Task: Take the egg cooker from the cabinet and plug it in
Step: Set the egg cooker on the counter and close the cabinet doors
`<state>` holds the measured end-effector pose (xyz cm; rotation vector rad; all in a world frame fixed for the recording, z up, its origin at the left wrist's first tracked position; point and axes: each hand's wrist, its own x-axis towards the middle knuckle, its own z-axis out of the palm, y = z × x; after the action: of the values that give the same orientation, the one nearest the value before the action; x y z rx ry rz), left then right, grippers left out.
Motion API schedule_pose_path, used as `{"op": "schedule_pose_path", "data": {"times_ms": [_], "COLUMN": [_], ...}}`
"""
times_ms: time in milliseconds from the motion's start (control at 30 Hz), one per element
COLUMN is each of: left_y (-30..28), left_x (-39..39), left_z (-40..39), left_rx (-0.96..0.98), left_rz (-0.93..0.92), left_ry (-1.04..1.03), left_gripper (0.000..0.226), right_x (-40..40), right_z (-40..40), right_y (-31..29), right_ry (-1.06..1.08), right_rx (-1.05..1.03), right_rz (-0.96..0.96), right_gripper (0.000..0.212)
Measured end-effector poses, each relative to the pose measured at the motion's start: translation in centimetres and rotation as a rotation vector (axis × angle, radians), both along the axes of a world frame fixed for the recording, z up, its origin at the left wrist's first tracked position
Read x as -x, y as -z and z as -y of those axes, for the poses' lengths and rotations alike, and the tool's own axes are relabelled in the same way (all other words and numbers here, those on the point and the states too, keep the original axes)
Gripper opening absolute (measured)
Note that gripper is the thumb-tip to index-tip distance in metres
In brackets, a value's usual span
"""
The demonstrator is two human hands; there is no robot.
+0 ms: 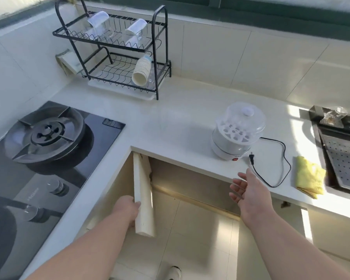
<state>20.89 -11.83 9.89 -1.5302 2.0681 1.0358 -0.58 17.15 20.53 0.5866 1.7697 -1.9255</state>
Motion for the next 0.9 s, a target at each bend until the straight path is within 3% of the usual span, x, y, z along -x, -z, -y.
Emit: {"op": "schedule_pose_path", "data": {"times_ms": [100, 433, 700, 900], "left_y": [0.9, 2.6, 3.7, 3.9], "left_x": [2.6, 15.1, 21.1, 22.8], "left_z": [-1.4, -6.4, -6.7, -7.0], "left_rx": [-0.087, -0.364, -0.556, -0.534], "left_rz": [-0.026, -0.172, -0.298, -0.385], "left_ry": [-0.036, -0.564, -0.690, -0.756], "left_gripper": [0.018, 0.009, 0.023, 0.023], "right_x": [0.3, 0.3, -1.3, -1.5], "right_z": [-0.7, -7.4, -11.1, -12.8], "right_y": [0.0, 1.3, 2.5, 3.3], "right_ry": [0.036, 0.215, 0.228, 0.187], "right_rx": [-0.010, -0.064, -0.210, -0.301], "right_rz": [0.014, 0.020, -0.007, -0.019], "right_gripper": [0.037, 0.039, 0.041, 0.038]}}
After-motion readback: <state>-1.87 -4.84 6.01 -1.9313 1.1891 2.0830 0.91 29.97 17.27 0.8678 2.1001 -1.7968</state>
